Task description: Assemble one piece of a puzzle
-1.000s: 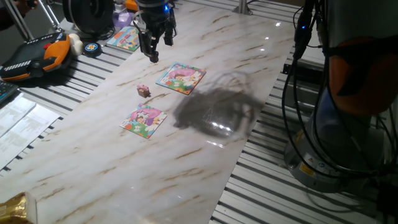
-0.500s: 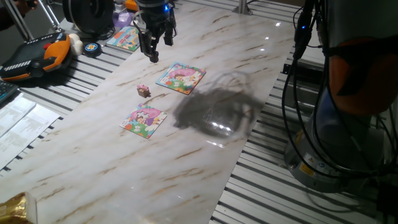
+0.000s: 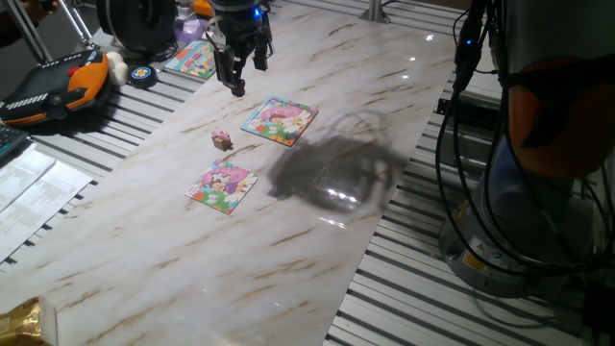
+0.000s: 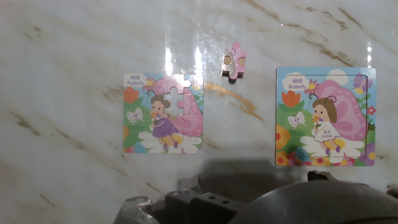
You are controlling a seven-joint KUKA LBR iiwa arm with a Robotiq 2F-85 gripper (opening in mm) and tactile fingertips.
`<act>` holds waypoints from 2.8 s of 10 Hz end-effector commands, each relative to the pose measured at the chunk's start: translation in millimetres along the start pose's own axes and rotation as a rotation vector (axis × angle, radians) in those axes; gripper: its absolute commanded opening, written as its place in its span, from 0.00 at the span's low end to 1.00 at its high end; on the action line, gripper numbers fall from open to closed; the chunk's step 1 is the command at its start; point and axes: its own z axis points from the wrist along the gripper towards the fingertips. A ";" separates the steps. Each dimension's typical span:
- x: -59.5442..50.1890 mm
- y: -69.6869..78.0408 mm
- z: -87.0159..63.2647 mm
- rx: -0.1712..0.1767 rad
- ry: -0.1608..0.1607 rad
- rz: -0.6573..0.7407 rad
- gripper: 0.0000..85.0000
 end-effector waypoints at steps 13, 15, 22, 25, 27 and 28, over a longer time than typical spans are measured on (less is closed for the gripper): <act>-1.1 0.7 0.6 0.013 -0.007 -0.055 0.01; -2.2 0.8 1.9 0.013 -0.007 -0.052 0.01; -20.1 0.7 27.0 0.025 -0.028 -0.053 0.01; -26.6 0.4 39.2 0.026 -0.042 -0.051 0.01; -30.3 0.3 46.9 0.023 -0.050 -0.047 0.01; -31.7 0.5 50.2 0.020 -0.055 -0.044 0.01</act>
